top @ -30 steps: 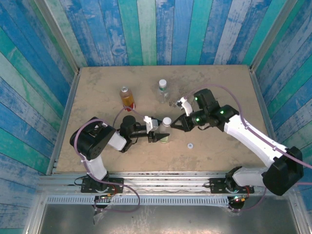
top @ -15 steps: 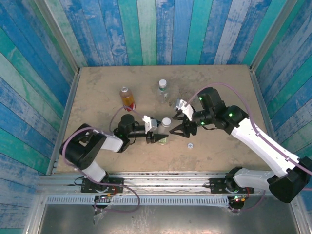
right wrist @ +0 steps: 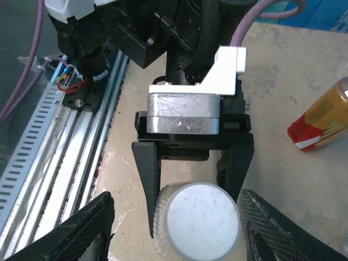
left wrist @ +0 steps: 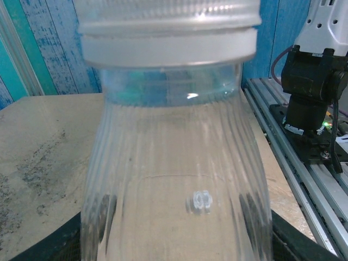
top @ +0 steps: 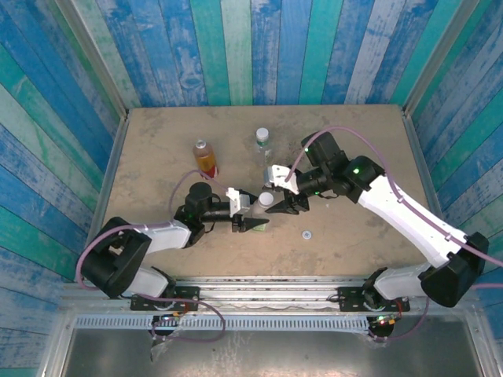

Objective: Screw on the bottle caps

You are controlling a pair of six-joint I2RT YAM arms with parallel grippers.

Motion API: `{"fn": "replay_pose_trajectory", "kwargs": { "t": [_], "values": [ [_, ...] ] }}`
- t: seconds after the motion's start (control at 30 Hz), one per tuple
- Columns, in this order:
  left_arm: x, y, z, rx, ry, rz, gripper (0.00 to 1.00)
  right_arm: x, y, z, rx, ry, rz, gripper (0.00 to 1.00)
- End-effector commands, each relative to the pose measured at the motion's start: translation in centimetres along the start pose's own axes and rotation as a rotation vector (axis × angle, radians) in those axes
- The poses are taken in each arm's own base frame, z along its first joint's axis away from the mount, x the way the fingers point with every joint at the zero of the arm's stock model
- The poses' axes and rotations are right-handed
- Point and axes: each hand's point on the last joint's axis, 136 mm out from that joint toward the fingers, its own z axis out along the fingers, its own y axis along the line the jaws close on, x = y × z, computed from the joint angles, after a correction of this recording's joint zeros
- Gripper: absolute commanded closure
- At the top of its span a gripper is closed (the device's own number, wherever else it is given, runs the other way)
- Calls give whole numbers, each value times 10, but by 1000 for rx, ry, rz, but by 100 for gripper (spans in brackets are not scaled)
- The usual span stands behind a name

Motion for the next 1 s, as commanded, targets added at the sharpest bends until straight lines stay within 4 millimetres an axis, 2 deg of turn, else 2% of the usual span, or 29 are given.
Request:
{"fn": "replay_pose_trajectory", "kwargs": {
  "t": [0.0, 0.13, 0.3, 0.5, 0.63, 0.83, 0.97],
  "values": [
    [-13, -8, -5, 16, -22, 45, 40, 1, 2, 3, -26, 16, 14, 41],
    [-13, -9, -6, 13, -22, 49, 40, 4, 1, 6, -33, 24, 34, 48],
    [-13, -8, -6, 13, -22, 50, 40, 3, 1, 7, -44, 19, 56, 63],
    [-20, -4, -7, -18, -38, 56, 40, 10, -2, 9, -27, 49, 96, 67],
    [-31, 18, -7, -135, -57, 55, 40, 18, -13, 13, 43, 94, 209, 70],
    [-43, 72, -6, -393, -36, 54, 42, 36, -39, 19, 314, 155, 476, 78],
    [-50, 87, -4, -458, -41, 58, 42, 48, -52, 14, 508, 166, 628, 86]
  ]
}}
